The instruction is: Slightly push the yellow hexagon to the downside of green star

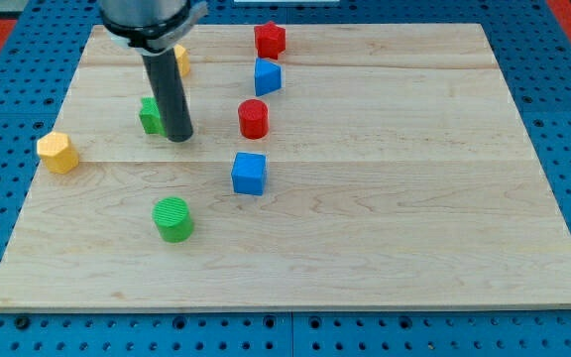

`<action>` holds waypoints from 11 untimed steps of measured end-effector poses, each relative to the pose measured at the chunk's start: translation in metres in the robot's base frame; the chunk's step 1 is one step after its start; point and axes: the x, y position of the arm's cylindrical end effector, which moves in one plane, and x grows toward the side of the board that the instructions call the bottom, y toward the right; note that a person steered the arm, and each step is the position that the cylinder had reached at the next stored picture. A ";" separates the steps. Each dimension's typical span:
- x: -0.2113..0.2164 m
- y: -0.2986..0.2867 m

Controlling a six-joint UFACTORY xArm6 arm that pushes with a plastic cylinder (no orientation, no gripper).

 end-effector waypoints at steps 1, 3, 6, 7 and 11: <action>-0.021 -0.014; -0.016 -0.011; 0.117 -0.065; 0.119 -0.138; 0.053 -0.165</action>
